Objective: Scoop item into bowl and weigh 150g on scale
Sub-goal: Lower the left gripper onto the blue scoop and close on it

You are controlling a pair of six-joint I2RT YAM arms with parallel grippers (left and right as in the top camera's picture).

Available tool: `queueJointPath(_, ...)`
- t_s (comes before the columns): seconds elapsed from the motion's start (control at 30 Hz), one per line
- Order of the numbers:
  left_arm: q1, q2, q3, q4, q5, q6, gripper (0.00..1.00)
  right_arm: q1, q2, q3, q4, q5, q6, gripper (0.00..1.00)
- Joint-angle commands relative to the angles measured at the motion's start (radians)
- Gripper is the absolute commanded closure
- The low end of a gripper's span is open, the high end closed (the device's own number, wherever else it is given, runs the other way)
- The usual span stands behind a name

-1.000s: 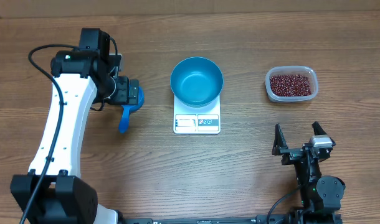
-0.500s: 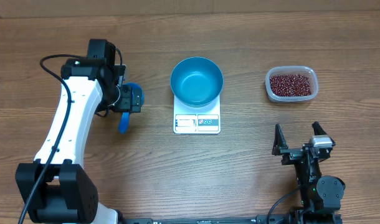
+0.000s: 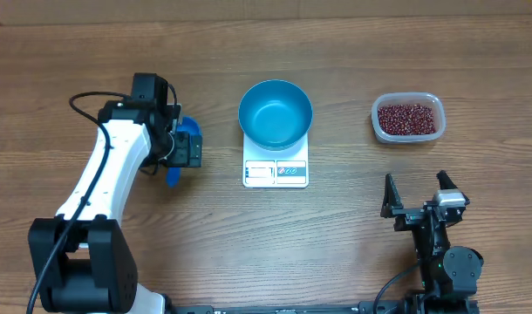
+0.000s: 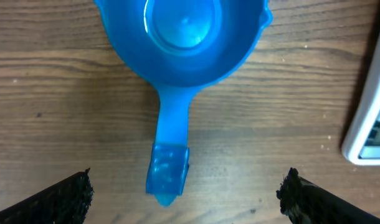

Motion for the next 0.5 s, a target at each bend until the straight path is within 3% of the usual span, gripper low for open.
queueJointPath(0.0, -0.005, 0.011, -0.044, 0.029, 0.003, 0.025, 0.00, 0.004, -0.010, -0.011, 0.005, -0.002, -0.004, 0.00)
queueJointPath(0.47, -0.005, 0.047, -0.051, 0.064, 0.003, 0.079, 0.00, 0.004, -0.010, -0.011, 0.005, -0.002, -0.004, 0.00)
